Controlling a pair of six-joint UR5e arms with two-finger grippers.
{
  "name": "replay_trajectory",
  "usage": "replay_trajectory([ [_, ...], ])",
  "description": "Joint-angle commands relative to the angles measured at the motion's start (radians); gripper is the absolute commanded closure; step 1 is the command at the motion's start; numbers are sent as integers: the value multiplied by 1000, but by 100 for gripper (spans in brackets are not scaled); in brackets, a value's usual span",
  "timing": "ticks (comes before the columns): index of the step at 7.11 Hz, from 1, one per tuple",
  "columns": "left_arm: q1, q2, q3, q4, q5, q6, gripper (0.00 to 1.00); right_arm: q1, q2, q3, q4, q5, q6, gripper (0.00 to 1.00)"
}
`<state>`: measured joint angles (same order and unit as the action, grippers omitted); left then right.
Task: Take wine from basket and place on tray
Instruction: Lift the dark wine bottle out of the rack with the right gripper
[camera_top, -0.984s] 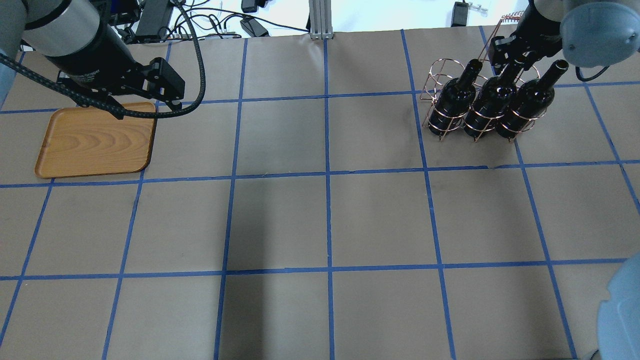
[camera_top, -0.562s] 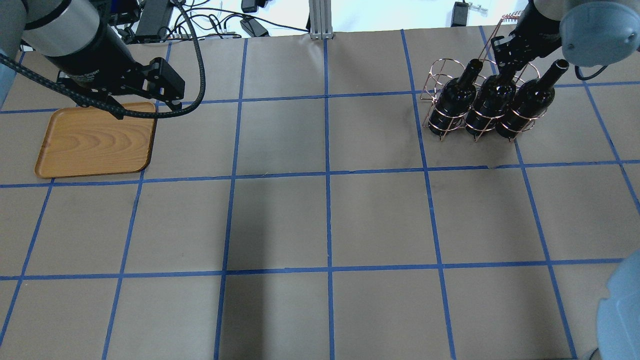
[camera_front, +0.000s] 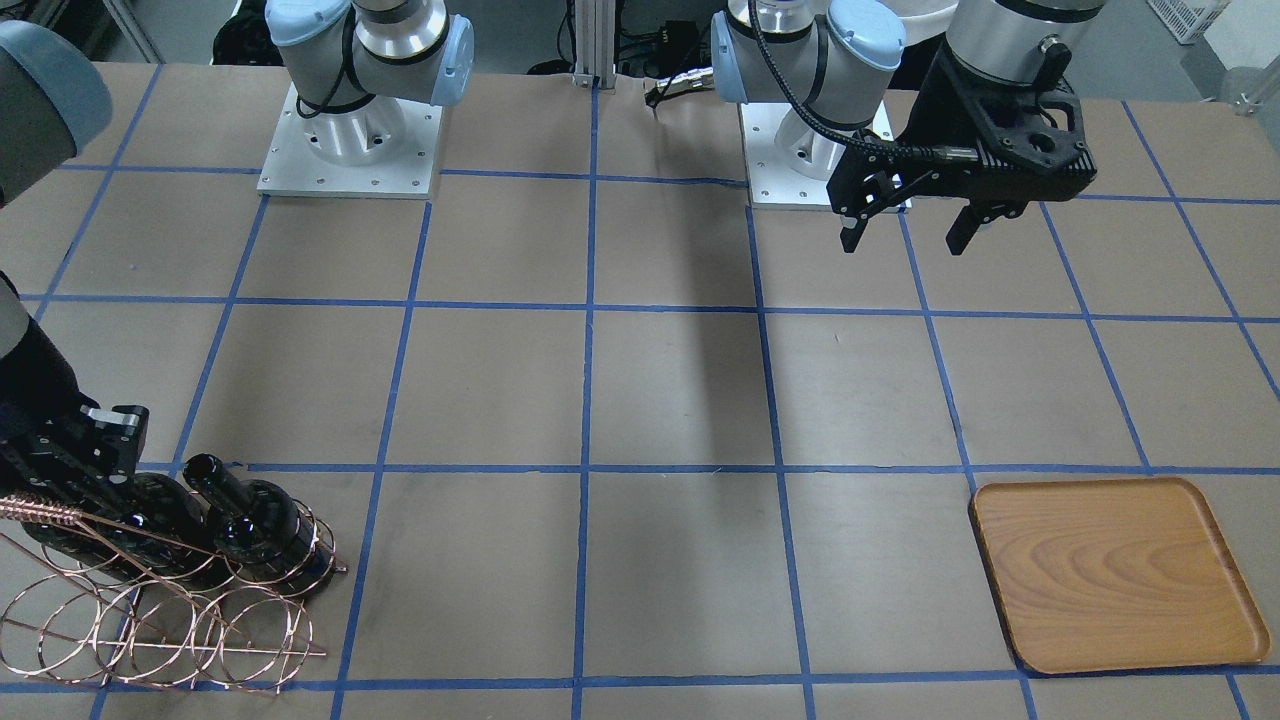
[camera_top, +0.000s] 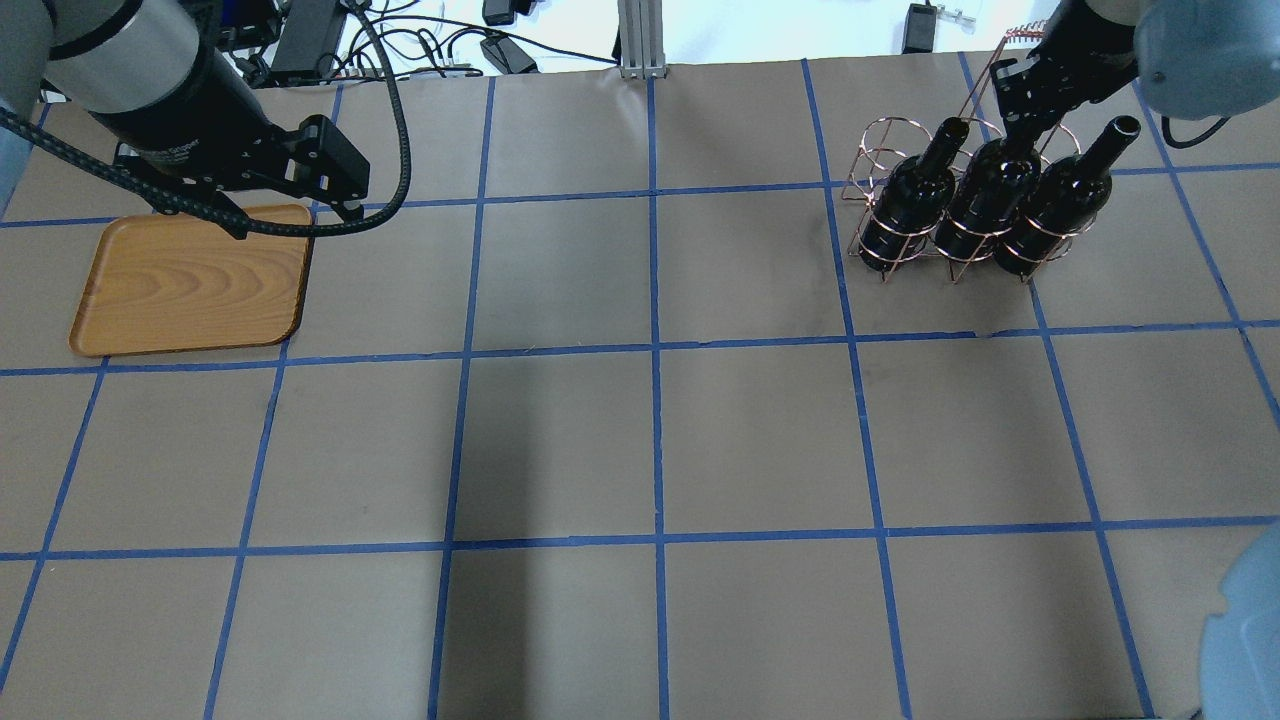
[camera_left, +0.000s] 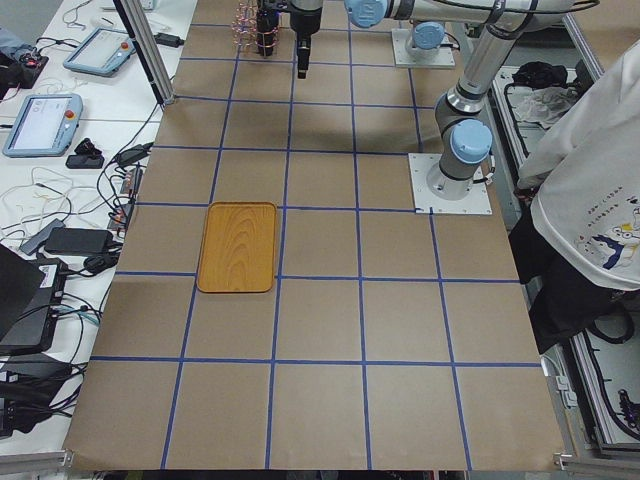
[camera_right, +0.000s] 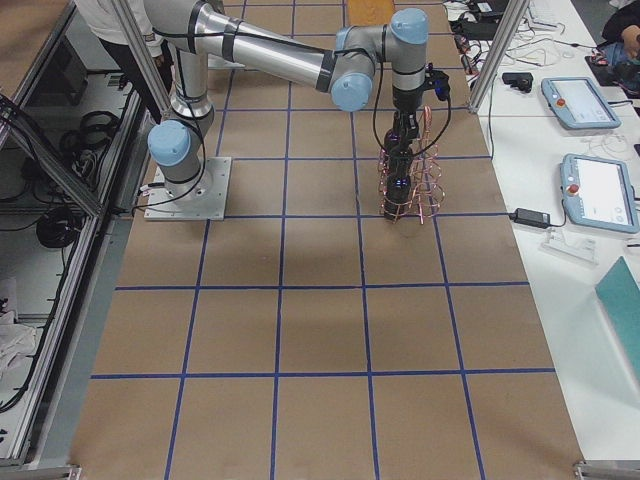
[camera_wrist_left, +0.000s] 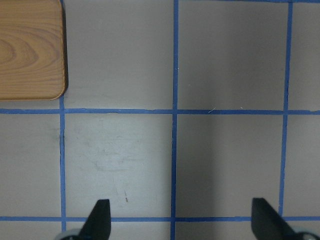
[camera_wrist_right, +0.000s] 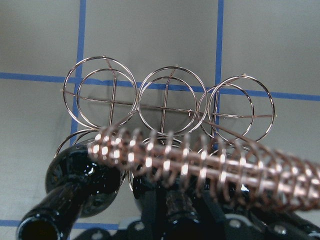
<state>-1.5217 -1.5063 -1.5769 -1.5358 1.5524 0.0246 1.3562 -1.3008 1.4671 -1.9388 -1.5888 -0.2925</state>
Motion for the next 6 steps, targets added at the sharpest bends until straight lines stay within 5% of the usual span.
replay_trajectory([
  [1,0,0,0,0,0,1,0,0,-67,-95,197,0,-2,100],
  [6,0,3,0,-1,2,3,0,9,-210,-110,380,16,41,100],
])
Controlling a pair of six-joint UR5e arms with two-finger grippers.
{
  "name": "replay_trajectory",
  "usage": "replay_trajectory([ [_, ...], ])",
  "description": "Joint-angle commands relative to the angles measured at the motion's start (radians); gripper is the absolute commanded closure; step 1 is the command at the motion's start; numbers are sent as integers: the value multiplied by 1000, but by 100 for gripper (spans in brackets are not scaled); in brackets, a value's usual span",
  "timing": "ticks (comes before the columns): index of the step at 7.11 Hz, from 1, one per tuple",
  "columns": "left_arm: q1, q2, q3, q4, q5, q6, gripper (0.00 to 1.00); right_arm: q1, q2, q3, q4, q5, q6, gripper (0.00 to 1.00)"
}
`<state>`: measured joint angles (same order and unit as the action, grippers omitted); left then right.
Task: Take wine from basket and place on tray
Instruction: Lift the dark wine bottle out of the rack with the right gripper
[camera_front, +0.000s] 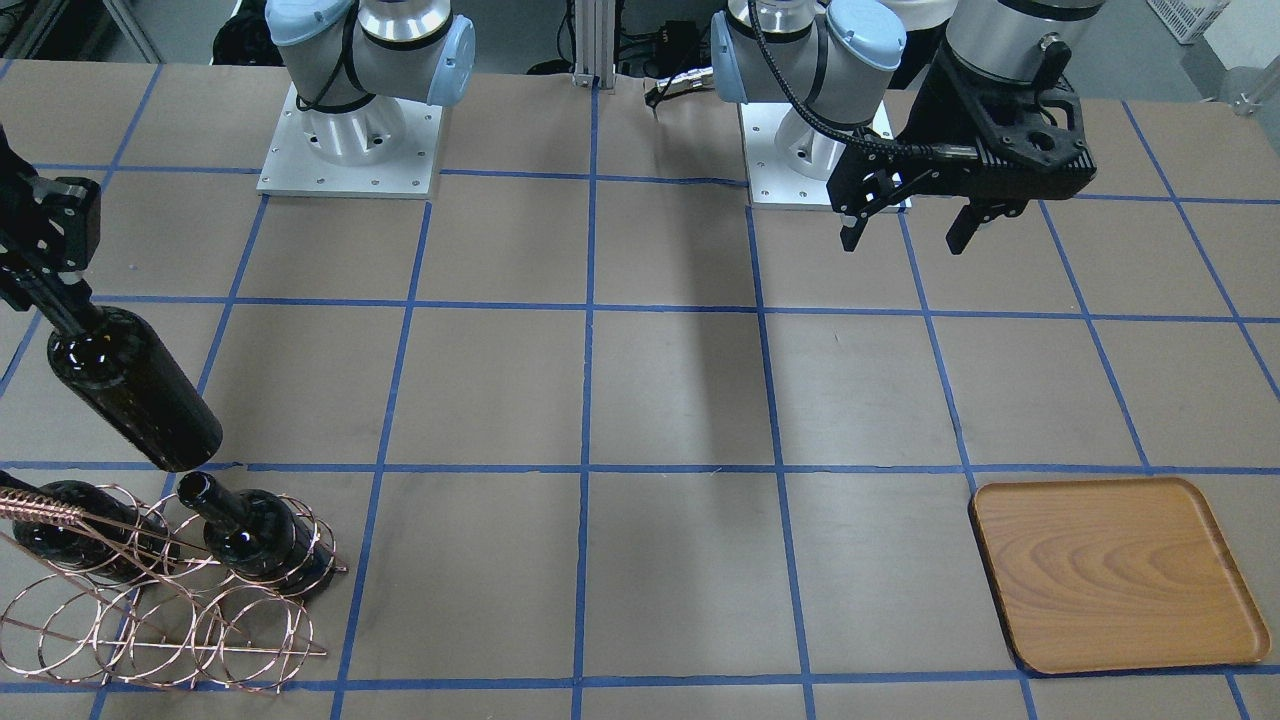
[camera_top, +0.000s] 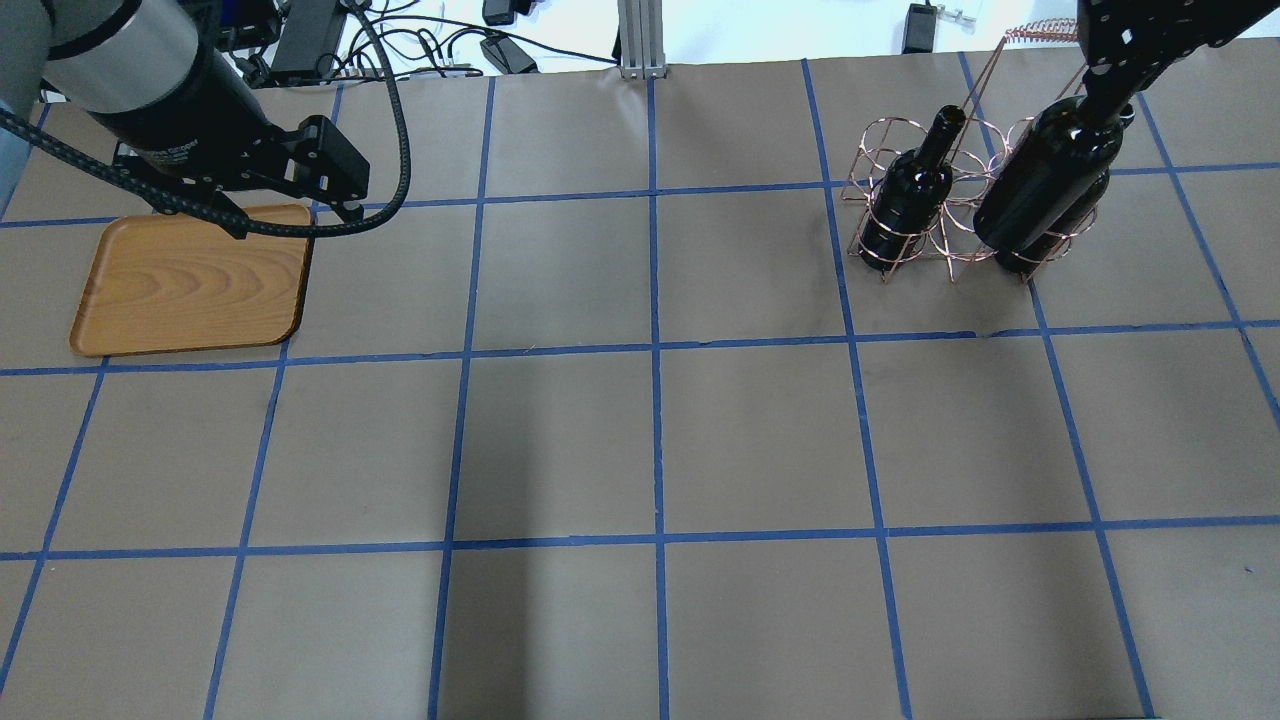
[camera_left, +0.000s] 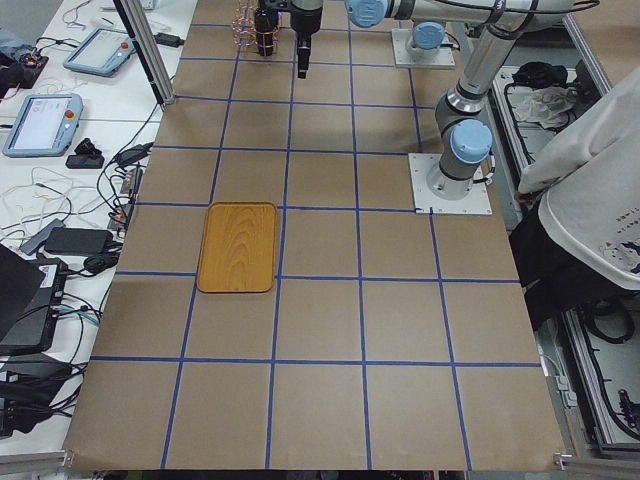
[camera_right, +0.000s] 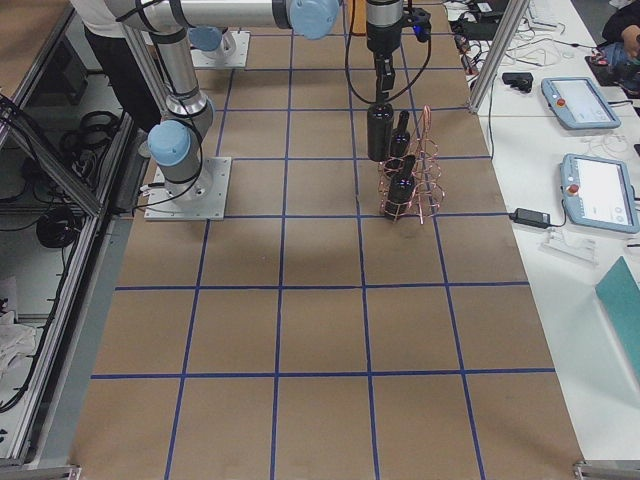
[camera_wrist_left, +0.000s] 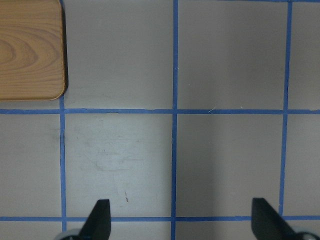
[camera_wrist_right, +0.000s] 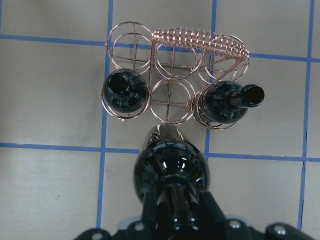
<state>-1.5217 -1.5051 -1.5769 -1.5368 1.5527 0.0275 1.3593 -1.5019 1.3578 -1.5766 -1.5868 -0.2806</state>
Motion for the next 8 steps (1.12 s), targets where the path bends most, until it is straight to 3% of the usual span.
replay_trajectory([
  [1,2,6,0,-2,3,2,0,20,-8,3,44,37,111,100],
  [4,28,9,3,6,6,2,0,231,14,14,41,54,433,100],
  [8,87,17,9,9,21,85,0,533,112,21,-60,50,774,100],
])
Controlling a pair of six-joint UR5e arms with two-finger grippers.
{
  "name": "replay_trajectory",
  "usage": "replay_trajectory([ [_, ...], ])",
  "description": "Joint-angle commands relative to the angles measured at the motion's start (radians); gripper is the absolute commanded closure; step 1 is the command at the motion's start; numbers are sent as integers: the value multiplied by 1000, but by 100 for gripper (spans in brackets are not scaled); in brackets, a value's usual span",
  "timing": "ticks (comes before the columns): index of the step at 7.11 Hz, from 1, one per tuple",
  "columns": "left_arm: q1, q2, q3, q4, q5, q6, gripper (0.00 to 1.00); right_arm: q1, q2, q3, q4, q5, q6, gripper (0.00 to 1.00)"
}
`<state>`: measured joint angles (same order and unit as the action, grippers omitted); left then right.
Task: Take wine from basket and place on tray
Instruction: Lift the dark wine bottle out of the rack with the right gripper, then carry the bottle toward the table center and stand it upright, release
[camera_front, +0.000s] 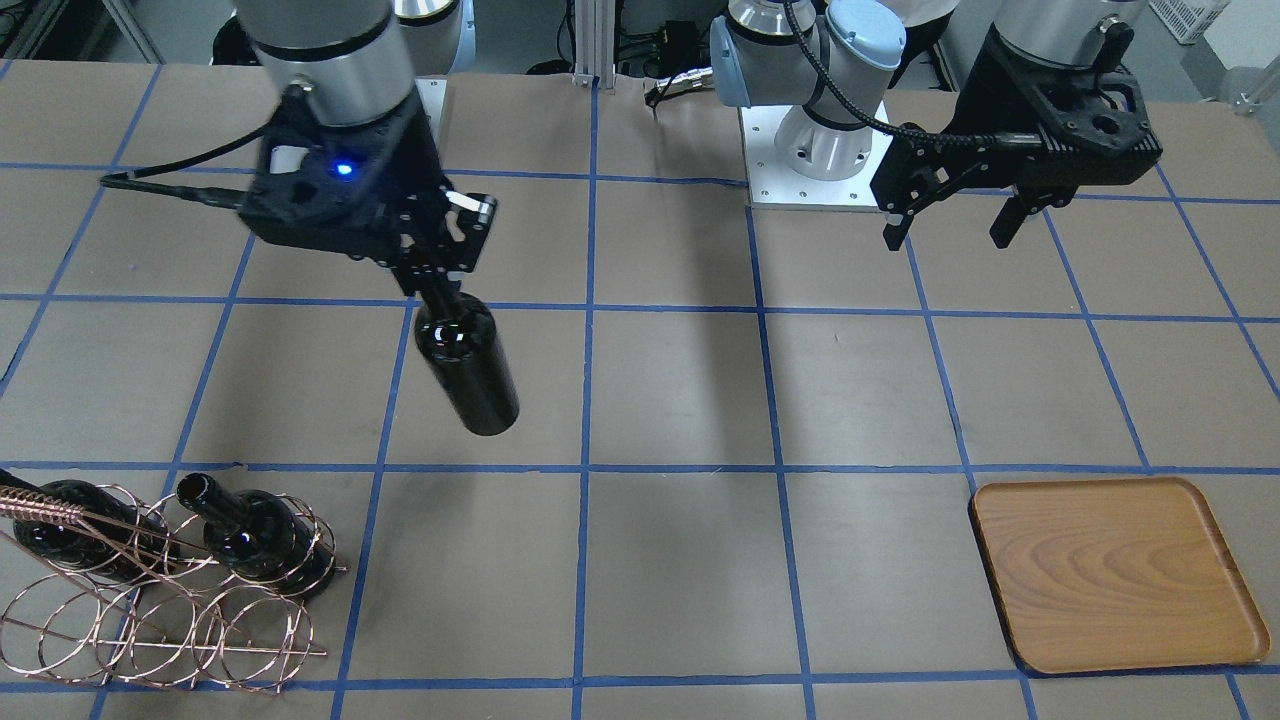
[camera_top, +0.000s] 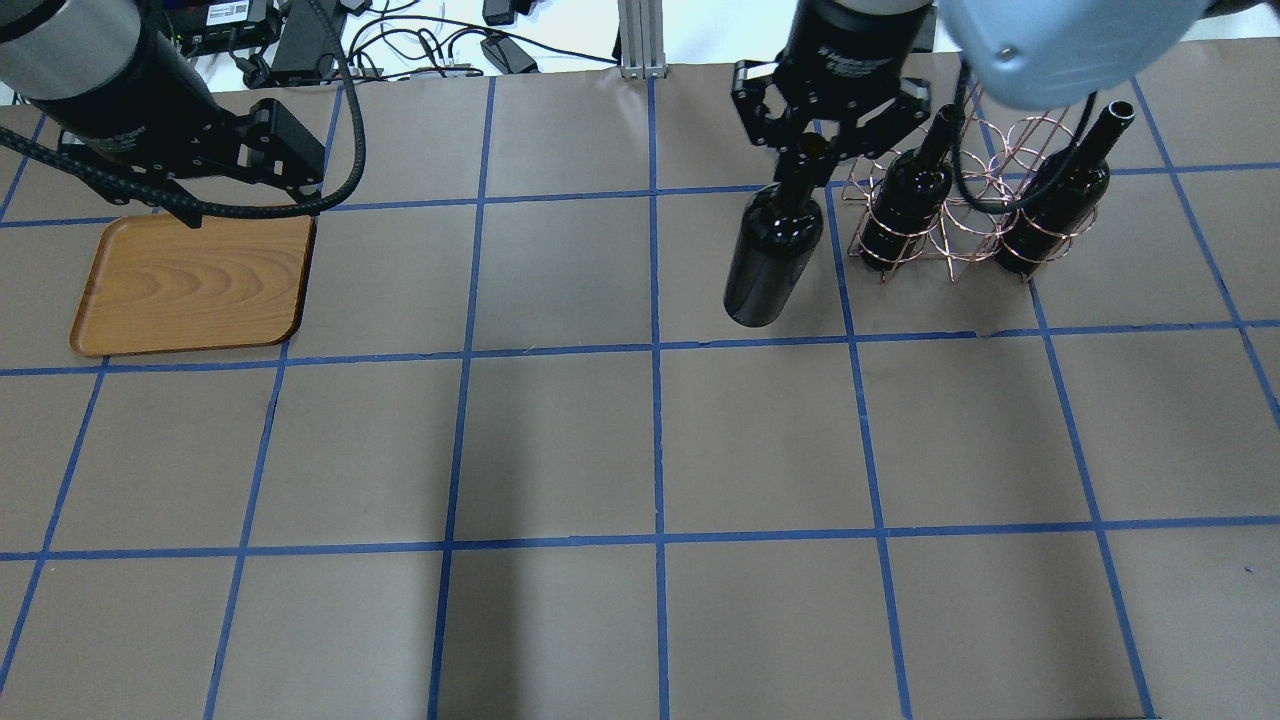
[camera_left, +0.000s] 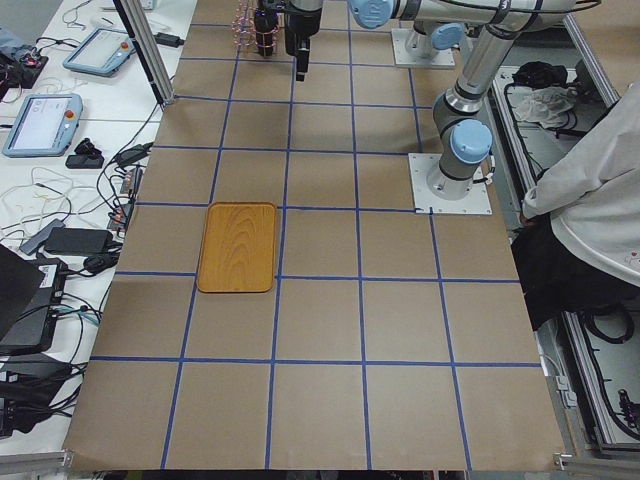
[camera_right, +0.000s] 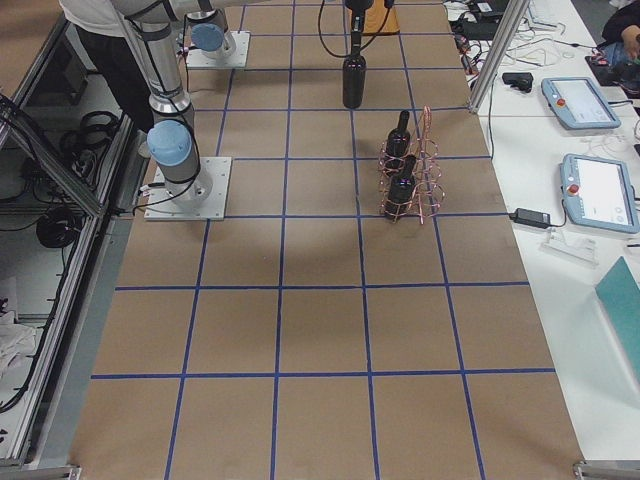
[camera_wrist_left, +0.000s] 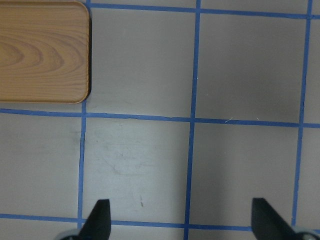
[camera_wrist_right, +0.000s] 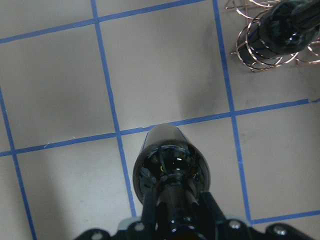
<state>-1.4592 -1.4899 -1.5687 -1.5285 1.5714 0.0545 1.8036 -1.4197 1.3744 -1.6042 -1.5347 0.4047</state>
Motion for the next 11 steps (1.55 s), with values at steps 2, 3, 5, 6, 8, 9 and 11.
replay_trajectory([
  [2,46,4,1,-1,6,84,0,210,57,81,-132,1,257,100],
  [3,46,4,1,-1,4,84,0,268,58,127,-176,2,279,100],
  [5,45,7,-4,-5,5,84,0,324,93,144,-218,-5,371,100],
  [6,45,11,-7,-9,5,84,0,335,97,144,-214,-8,373,100],
  [8,43,11,-8,-12,2,84,0,335,100,146,-214,-10,372,68],
  [9,45,11,-8,-12,1,82,0,335,108,146,-214,-10,373,62],
  [11,42,11,-8,-15,4,84,0,335,110,146,-212,-12,373,34],
])
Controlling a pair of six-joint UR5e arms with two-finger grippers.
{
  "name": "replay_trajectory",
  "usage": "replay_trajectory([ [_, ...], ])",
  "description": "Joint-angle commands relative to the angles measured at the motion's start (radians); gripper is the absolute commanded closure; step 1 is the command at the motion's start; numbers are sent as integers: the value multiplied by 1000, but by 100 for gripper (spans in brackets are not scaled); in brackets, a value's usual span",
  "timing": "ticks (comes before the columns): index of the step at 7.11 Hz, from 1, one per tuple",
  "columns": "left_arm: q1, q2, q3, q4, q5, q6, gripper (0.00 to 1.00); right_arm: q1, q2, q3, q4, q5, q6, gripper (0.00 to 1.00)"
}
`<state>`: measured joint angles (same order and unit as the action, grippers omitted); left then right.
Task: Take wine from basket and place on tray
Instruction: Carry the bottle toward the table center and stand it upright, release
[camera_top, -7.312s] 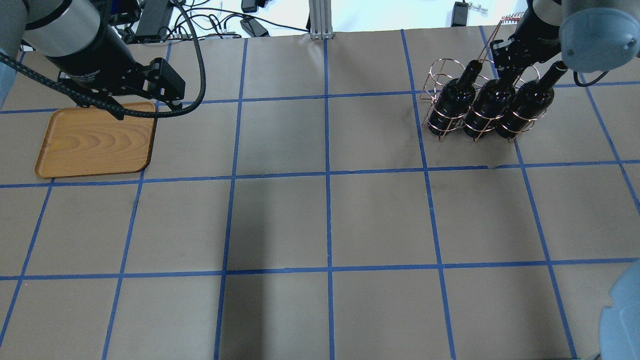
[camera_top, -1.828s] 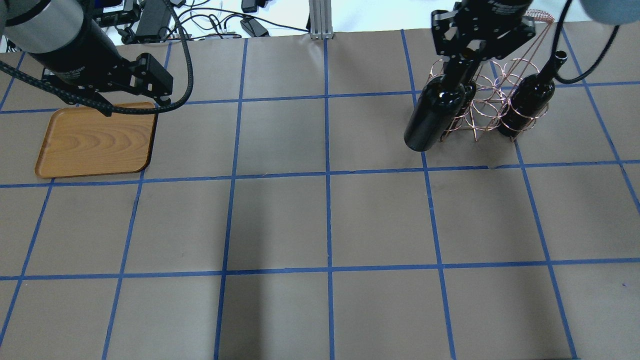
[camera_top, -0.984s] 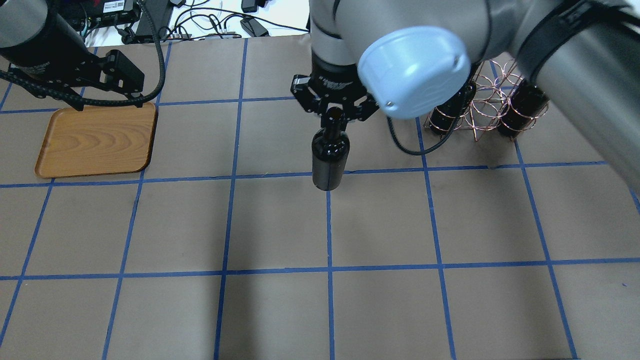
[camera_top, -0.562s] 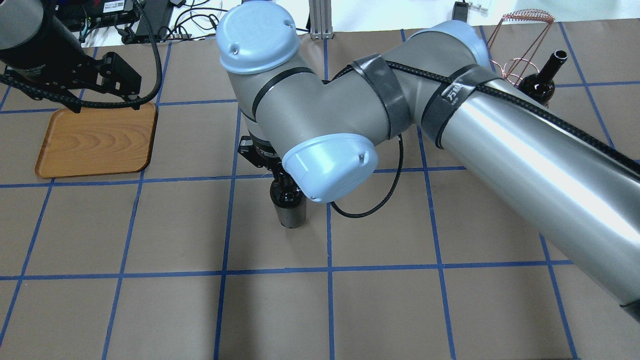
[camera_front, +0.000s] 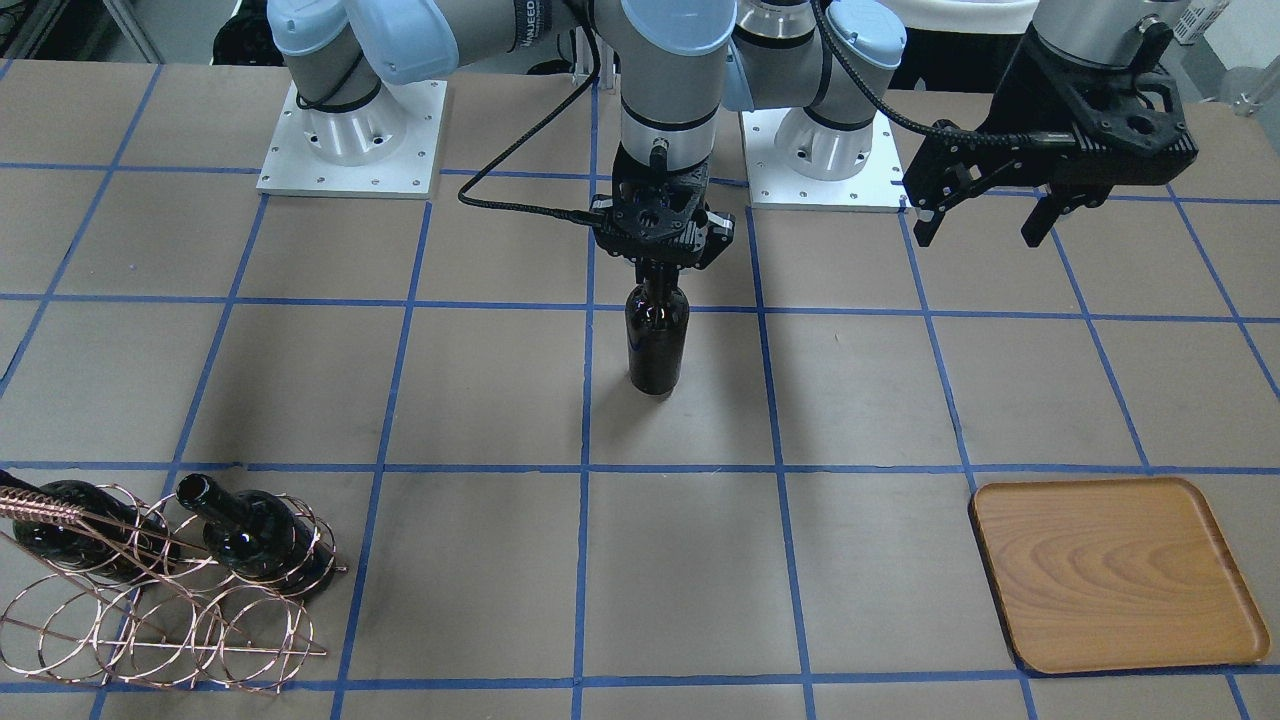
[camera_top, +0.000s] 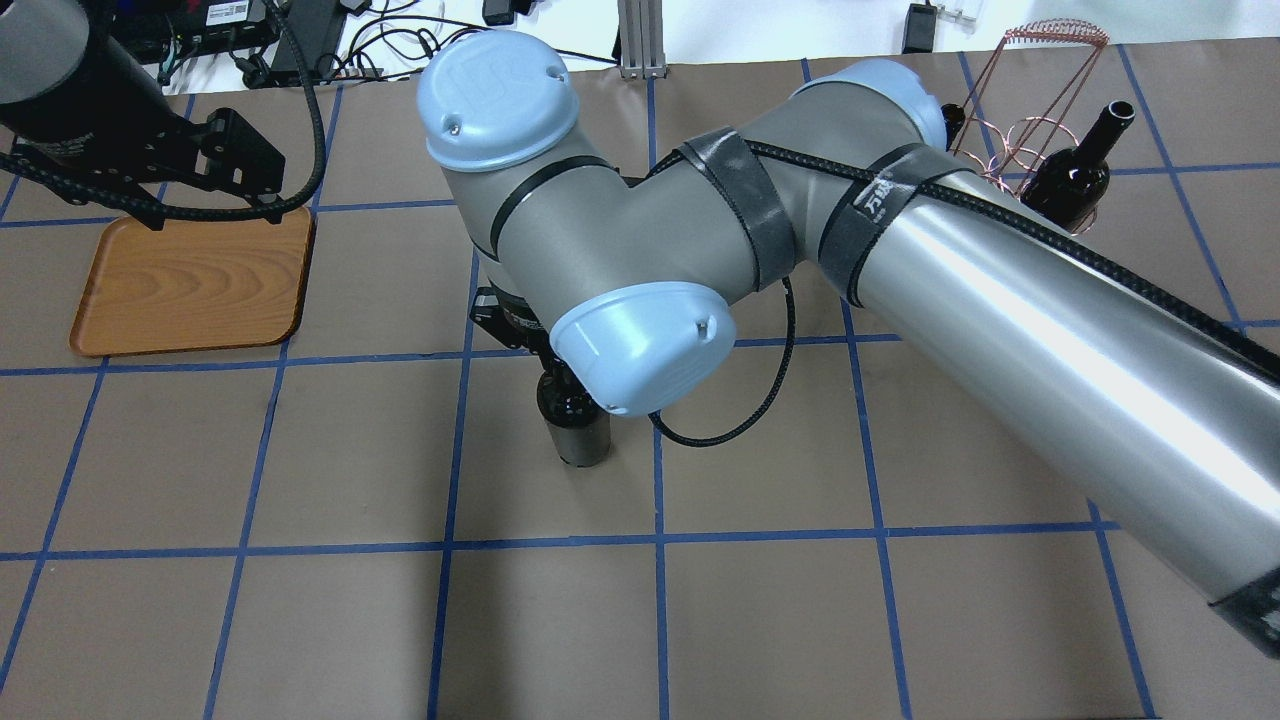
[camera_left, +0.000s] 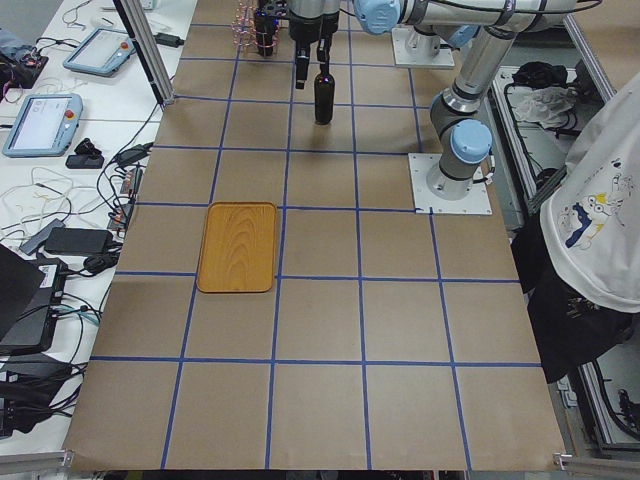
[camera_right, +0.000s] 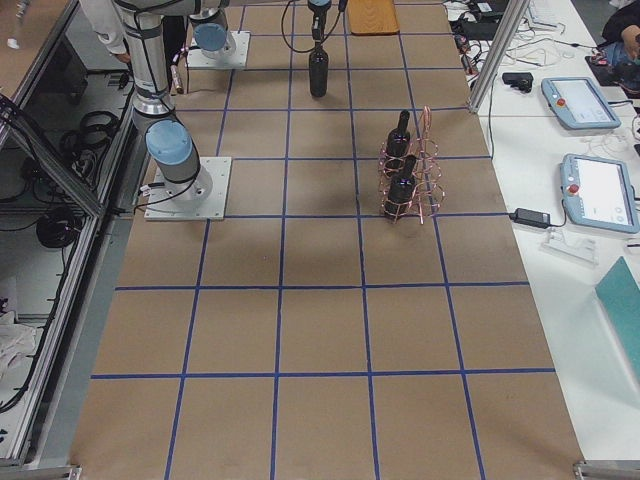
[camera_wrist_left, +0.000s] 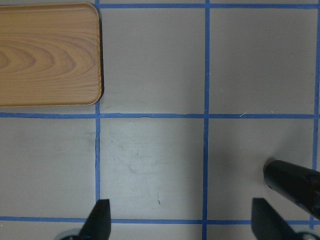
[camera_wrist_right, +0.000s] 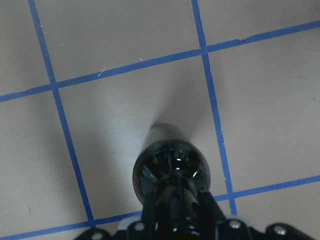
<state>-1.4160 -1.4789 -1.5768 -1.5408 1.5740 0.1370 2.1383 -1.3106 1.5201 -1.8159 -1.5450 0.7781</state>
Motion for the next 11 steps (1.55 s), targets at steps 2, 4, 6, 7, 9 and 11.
replay_trajectory([
  [2,0,2,0,-2,0,1,0,-1,-6,-8,-10,-1,-9,0],
  [4,-6,3,0,-4,-2,0,0,-37,-21,-18,-2,-50,-80,0],
  [6,-18,9,-20,-18,-9,-19,0,-153,-58,-21,32,-35,-182,0],
  [7,-47,6,-28,-18,-12,-63,0,-213,-59,-23,35,-29,-244,0],
  [9,-199,-14,-28,1,0,-305,0,-358,-65,-31,38,9,-479,0],
  [11,-314,-44,-31,-1,-3,-504,0,-502,-90,-29,46,-13,-736,0],
])
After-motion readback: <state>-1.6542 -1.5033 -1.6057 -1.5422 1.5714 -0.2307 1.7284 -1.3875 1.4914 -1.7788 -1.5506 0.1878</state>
